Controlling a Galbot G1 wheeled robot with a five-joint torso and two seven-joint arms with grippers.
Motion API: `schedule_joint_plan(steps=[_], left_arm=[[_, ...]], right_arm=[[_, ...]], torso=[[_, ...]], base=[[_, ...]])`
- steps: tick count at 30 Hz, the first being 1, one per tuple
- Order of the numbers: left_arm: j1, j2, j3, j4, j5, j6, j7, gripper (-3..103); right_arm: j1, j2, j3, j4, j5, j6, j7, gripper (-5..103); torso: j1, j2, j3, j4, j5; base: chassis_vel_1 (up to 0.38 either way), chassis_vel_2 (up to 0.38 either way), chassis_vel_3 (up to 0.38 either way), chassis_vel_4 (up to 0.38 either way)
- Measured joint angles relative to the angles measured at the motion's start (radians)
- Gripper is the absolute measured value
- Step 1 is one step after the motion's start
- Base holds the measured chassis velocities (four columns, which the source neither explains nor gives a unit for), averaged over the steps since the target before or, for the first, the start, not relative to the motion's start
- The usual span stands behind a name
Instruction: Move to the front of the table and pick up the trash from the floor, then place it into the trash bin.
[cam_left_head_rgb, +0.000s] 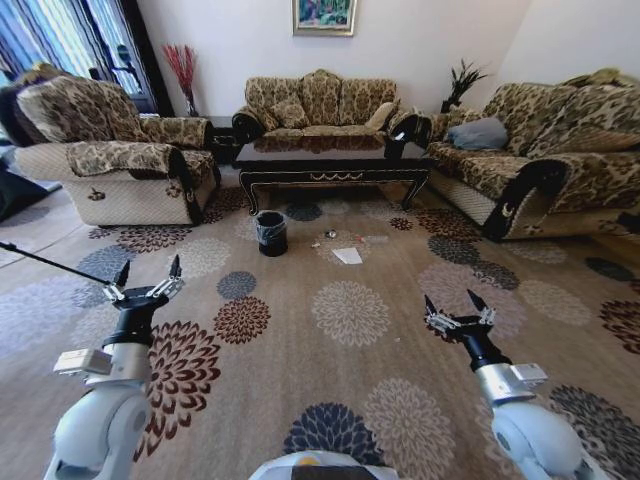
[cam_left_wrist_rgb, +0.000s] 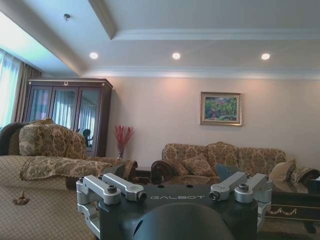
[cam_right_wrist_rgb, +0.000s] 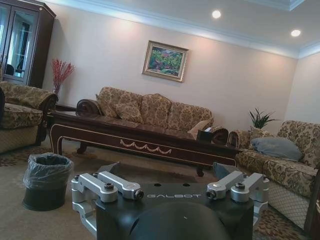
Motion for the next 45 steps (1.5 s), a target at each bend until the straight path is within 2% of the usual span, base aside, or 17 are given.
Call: schedule_joint_plan(steps=[16, 26, 30, 45], left_arm=[[-0.011, -0.017, 0.018, 0.018, 0.010, -0.001, 0.002, 100], [-0.009, -0.022, 0.019, 0.018, 0.010, -0.001, 0.002, 100], [-0.009, -0.024, 0.020, 0.020, 0.011, -0.001, 0.003, 100], [-0.009, -0.029, 0.017, 0.012, 0.003, -0.005, -0.004, 100]], right_arm=[[-0.008, 0.008, -0.002, -0.025, 0.009, 0.117, 0.006, 100], [-0.007, 0.014, -0.007, -0.051, -0.008, 0.160, 0.003, 100], [-0.005, 0.016, -0.011, -0.060, 0.002, 0.190, -0.027, 100], [0.004, 0.018, -0.014, -0.080, 0.000, 0.216, -0.046, 100]], torso=[[-0.019, -0.054, -0.034, 0.0000, -0.0001], [-0.028, -0.084, -0.056, 0.0000, 0.0000], [-0.032, -0.100, -0.067, 0.0000, 0.0000], [-0.042, -0.146, -0.104, 0.0000, 0.0000]], base=[[0.000, 0.000, 0.000, 0.000], [0.000, 0.000, 0.000, 0.000], [0.000, 0.000, 0.000, 0.000], [0.000, 0.000, 0.000, 0.000]])
